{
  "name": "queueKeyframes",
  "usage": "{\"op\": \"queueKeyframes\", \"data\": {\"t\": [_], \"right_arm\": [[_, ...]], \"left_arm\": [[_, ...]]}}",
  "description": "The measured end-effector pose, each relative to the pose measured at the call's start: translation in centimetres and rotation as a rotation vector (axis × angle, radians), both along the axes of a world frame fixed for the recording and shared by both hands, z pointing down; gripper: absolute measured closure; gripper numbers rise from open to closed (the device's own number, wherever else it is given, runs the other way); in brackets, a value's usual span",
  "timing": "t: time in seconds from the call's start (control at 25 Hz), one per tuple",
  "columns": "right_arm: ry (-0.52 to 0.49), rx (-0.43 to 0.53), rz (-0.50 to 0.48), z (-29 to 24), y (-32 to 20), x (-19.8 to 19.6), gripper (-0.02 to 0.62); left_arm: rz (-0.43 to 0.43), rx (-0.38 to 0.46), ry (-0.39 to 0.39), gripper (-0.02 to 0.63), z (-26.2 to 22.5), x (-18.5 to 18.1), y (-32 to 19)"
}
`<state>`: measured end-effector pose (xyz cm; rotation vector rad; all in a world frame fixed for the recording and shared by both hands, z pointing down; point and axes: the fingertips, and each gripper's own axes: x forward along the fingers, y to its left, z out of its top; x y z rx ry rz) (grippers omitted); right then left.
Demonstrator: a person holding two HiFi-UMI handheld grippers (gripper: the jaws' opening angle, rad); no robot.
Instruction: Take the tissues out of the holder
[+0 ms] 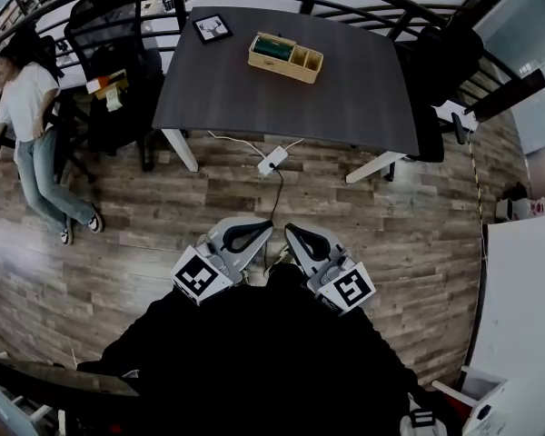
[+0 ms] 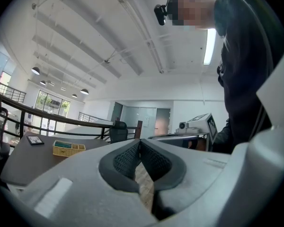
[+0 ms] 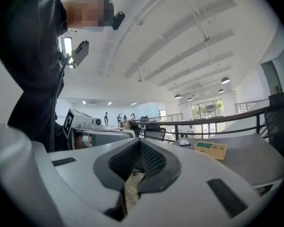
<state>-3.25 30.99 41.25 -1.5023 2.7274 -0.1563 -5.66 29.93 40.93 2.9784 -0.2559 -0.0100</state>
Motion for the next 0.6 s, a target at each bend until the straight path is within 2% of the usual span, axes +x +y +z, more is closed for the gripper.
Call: {"op": "queueKeyframes", "data": {"t": [0.12,0.28,0.44,0.6], "right_arm": [[-0.006,-0.006,-0.012,0.6,-2.5,1.4,0.592],[0.017,-0.014,-0.065,1.2,-6.5,3.8,0.592],[-0.011,0.001,-0.114,0.6,-10.9,6.7,0.592],[0.012,0.004,-0.157,0.0,-15.3,10.4,0.592]], "left_arm": [[-0.011,-0.016,0.007,0.598,0.5,1.2,-2.7],[-0.054,0.019,-0.009,0.598,0.5,3.6,-6.7],[-0.091,0.02,-0.02,0.598,0.4,6.9,-10.7],[-0.13,0.021,-0.022,0.598,-0.3,10.8,-14.7]]}}
